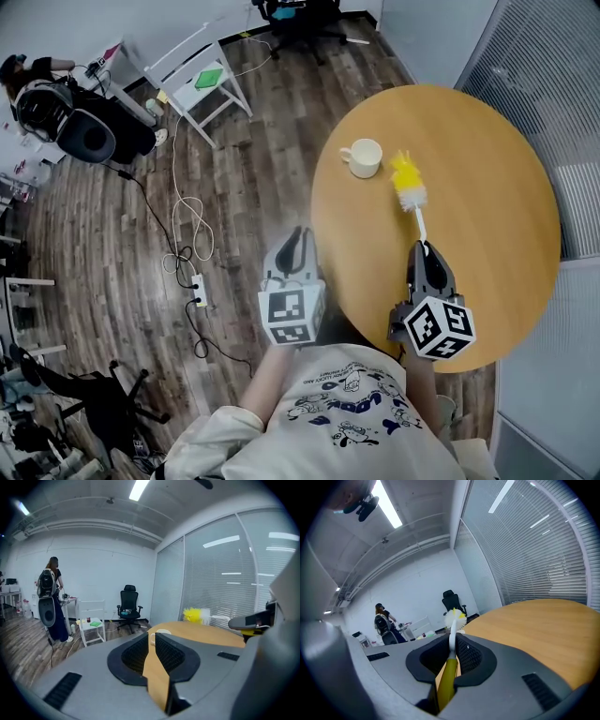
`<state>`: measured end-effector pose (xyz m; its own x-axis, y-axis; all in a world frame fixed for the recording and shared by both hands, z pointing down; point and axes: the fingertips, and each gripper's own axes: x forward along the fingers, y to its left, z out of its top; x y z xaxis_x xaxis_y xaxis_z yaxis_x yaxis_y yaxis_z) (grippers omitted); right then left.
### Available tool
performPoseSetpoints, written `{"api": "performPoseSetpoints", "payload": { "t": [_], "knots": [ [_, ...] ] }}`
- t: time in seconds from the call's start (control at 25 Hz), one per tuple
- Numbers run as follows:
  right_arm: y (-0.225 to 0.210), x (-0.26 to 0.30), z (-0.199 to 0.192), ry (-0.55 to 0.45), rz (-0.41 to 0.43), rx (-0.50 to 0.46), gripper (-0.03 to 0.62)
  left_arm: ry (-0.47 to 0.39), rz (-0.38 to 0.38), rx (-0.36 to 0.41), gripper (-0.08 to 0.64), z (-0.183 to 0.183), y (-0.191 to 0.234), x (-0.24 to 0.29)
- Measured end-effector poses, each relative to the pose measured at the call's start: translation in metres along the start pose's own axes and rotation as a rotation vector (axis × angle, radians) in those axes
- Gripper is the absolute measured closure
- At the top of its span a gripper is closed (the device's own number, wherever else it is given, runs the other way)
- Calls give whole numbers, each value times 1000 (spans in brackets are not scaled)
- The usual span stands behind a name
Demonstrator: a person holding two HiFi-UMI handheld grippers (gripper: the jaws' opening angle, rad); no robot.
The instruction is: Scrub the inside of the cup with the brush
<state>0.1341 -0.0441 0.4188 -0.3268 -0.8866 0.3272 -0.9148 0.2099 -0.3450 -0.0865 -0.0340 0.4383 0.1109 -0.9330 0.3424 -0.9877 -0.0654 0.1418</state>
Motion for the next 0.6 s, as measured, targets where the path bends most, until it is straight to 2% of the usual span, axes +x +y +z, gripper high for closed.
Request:
{"api": "performPoseSetpoints", "payload": {
  "t": [0.6],
  "knots": [
    [-6,68,3,21,-128,45,545,90,-114,24,525,8,26,95]
  ]
}}
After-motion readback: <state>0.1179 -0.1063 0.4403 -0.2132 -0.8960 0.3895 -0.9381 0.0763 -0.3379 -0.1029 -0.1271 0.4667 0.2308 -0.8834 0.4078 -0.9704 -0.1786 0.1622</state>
